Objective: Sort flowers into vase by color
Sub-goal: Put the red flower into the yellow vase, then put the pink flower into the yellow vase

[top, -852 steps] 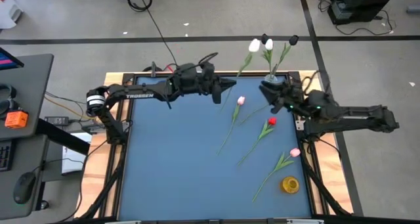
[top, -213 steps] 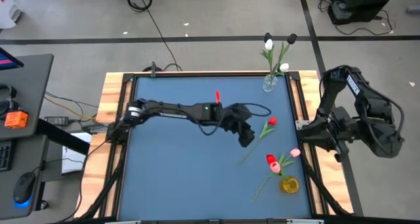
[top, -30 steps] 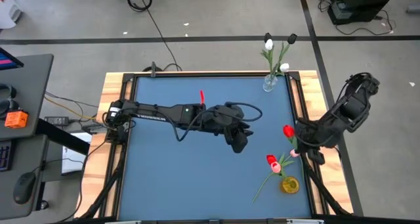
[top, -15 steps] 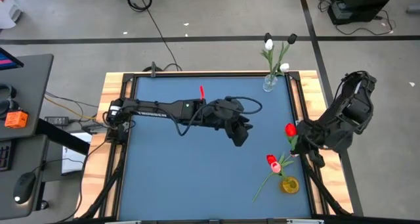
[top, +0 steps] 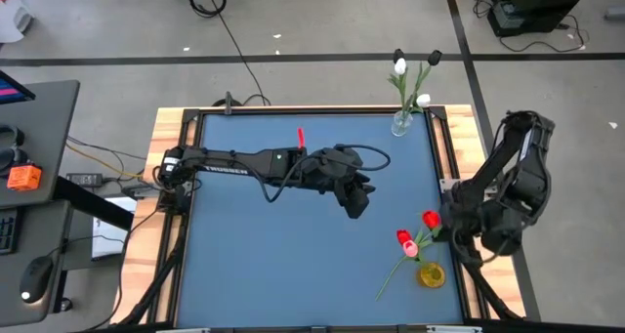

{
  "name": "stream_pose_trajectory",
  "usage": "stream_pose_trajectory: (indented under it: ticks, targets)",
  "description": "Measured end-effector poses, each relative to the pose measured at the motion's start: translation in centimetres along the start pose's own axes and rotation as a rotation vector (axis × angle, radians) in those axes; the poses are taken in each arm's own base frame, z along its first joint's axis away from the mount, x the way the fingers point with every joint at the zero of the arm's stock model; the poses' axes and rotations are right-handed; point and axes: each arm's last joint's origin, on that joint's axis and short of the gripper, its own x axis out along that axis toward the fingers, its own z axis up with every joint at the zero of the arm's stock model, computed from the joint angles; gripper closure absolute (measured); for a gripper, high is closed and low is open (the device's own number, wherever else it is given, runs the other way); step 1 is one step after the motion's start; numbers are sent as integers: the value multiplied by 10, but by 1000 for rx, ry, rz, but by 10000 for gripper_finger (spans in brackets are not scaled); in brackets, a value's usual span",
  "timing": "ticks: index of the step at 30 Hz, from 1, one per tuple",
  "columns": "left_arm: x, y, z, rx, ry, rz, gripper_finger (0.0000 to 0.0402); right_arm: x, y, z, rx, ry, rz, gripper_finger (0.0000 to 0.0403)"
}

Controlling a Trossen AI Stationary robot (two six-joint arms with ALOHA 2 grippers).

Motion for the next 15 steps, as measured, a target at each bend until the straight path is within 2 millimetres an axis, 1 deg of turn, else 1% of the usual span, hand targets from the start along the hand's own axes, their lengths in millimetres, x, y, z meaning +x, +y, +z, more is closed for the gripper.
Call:
stream_pose_trajectory:
  ticks: [2,4,6,12,15]
  targets:
    - [0,0,0,7,0,0,249,3,4,-2,-34,19,-2,390]
    - [0,0,0,7,1,-1,249,6,8,-5,-49,45,-1,374]
    - [0,-1,0,8,1,-2,248,9,12,-7,-56,67,-4,345]
    - [3,-4,-5,18,19,-2,248,16,20,-12,-53,150,5,238]
    - [13,-5,-15,31,49,4,248,16,20,-13,-12,191,22,194]
